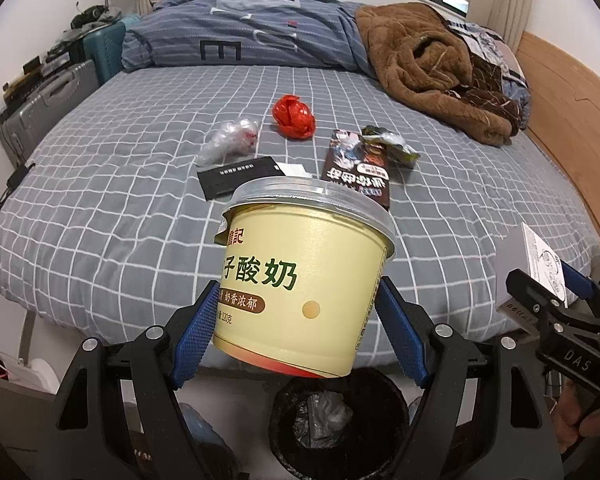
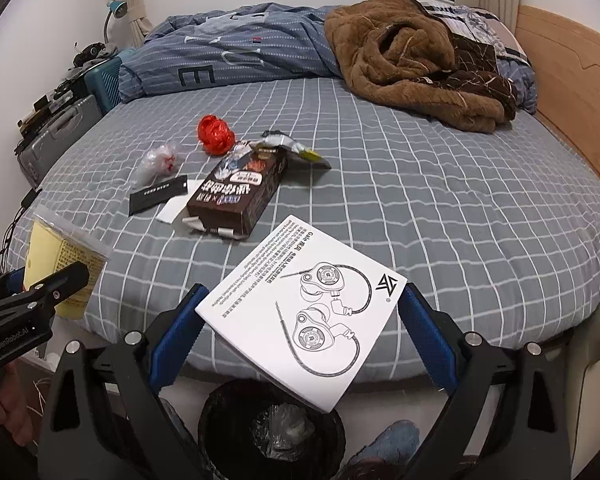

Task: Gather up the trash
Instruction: 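Lift the yogurt cup and instruction sheet and carry them toward the bin, then lower both tools over the bin while the right tool releases the instruction sheet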

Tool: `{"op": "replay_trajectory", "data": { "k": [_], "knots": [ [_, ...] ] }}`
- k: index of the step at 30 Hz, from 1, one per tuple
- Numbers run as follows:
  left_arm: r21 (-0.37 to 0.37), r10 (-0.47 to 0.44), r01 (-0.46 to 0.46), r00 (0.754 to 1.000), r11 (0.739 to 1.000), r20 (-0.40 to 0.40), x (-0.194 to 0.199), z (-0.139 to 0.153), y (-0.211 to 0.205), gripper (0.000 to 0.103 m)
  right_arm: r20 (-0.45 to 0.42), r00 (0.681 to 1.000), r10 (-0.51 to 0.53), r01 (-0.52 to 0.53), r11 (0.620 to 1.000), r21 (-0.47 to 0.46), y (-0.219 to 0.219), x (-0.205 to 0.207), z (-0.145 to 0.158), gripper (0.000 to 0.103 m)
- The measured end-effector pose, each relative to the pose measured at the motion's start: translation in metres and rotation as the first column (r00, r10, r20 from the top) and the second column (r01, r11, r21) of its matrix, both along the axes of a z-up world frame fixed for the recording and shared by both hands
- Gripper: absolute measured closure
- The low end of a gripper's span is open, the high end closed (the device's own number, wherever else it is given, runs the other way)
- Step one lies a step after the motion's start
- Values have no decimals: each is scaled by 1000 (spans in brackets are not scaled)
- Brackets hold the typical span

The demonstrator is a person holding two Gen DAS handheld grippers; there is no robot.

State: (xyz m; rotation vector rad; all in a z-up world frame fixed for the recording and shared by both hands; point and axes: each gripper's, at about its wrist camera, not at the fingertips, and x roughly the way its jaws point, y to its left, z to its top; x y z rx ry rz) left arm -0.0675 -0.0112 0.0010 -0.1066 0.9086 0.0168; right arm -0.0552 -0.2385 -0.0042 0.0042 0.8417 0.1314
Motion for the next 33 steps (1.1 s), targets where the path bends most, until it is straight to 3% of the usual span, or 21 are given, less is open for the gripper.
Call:
{"op": "replay_trajectory", "data": {
  "k": [33],
  "knots": [
    [-35,-22,19,997,999,-70,-78,-45,-13,27,-91,996,11,-9,1000,16,2,-75,-49,12]
  ]
}}
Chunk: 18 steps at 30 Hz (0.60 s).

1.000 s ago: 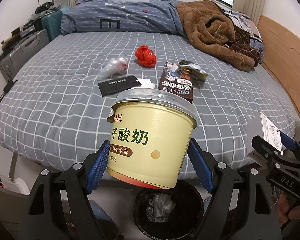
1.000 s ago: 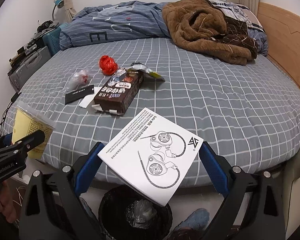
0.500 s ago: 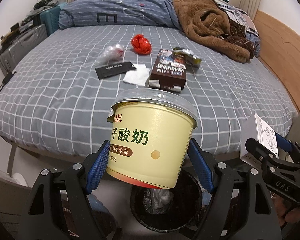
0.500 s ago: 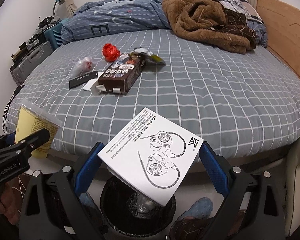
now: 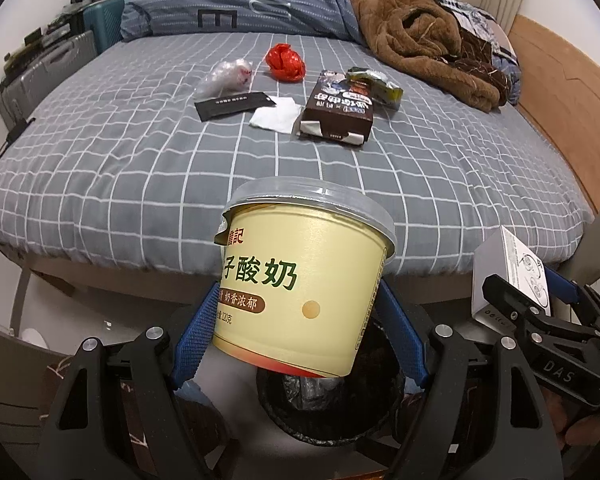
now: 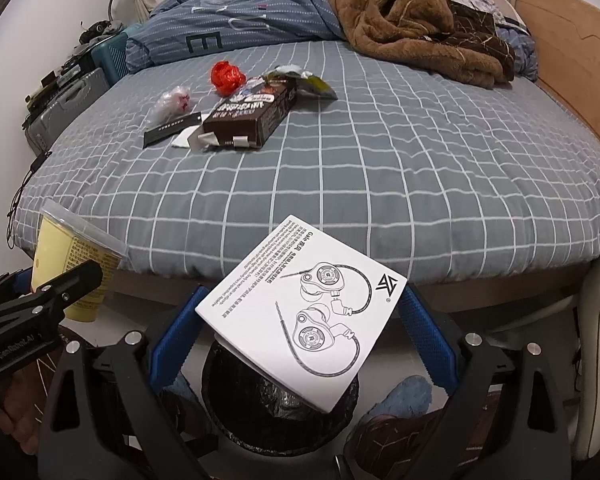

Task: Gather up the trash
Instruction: 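Lower both tools over the bin while the right tool releases the instruction sheet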

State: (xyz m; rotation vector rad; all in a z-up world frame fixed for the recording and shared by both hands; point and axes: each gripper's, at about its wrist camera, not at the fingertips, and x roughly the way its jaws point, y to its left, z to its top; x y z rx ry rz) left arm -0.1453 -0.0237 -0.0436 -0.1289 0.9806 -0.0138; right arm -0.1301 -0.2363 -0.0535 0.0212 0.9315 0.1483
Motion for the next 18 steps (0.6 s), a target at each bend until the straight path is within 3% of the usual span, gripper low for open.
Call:
{"op": "replay_trajectory", "data": {
  "k": [18],
  "knots": [
    [12,-3,4,998,1000,-68,-23,-41,4,27,-72,997,-7,7,1000,-3,-1,-17,-39,12]
  ]
}}
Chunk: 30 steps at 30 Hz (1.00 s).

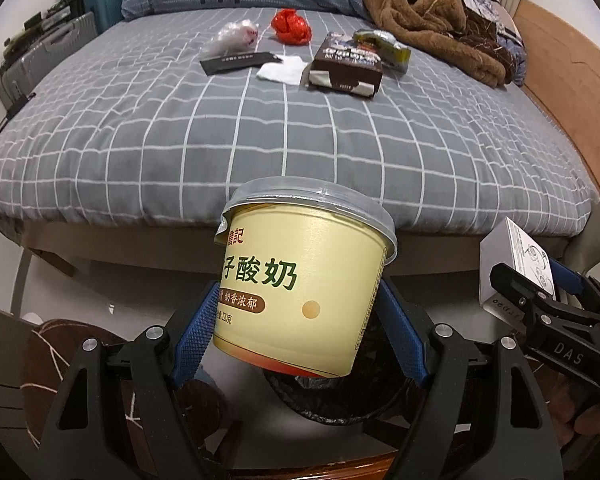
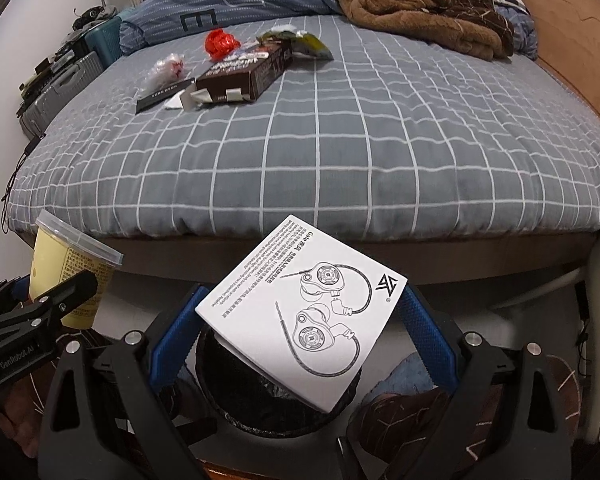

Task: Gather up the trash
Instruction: 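Lower both tools over the bin while the right tool releases the instruction sheet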

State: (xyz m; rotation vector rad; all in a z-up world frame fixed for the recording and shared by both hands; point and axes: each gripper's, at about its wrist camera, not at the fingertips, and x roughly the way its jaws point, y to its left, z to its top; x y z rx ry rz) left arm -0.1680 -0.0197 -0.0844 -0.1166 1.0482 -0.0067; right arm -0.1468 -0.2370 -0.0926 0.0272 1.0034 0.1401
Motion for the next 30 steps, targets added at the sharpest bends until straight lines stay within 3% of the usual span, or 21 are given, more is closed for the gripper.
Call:
{"op": "replay_trajectory", "data": {
  "k": [30],
  "knots": [
    [3,32,-32,981,999,-190,25,-102,24,27,-215,976,26,-28,1000,-6,16,14,-99,12]
  ]
}}
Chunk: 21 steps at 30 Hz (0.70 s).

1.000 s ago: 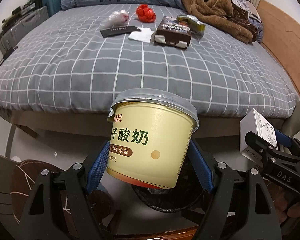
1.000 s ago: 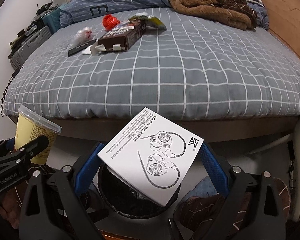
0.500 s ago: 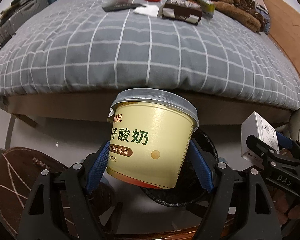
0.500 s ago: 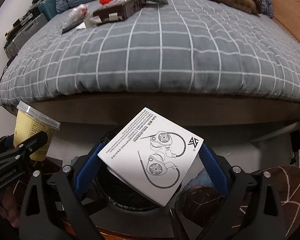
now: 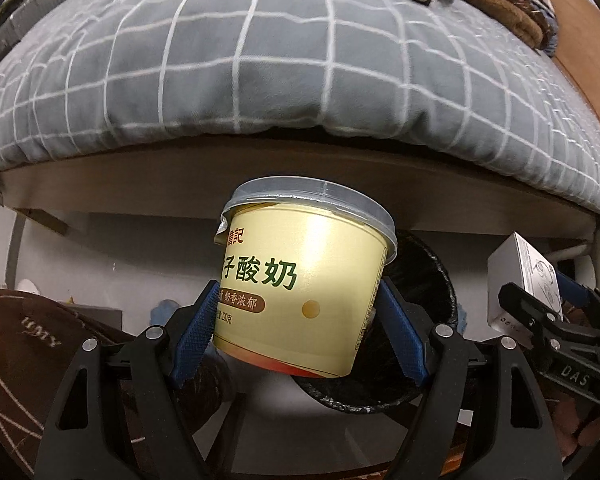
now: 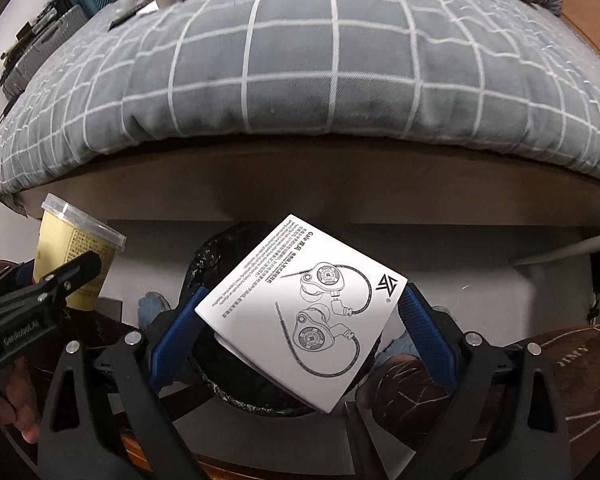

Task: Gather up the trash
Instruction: 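Lower both tools over the bin while the right tool releases the instruction sheet, then open the left tool to drop the yellow yogurt cup into the bin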

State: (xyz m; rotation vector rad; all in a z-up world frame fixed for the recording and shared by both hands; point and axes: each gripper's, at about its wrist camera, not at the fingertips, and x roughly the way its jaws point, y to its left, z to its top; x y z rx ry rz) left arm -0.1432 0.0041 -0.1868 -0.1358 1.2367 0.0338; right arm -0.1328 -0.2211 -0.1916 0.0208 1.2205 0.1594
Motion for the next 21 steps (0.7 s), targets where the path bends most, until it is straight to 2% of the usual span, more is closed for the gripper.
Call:
{"op": "replay_trajectory", "data": {
  "k": [9,15,21],
  "knots": [
    [4,25,-25,999,1000,-19,0,-10,8,27,-41,998,50,-49,999,20,18,7,-16,9],
    [-1,19,-19,999,1000,-26,2,-15,6,27,-25,998,50,-49,999,16,18,8,-10,7],
    [-12,-16,15,999,1000,-33,6,-16,-17,27,10,999,34,-34,999,0,-2,11,6,7]
  ]
}}
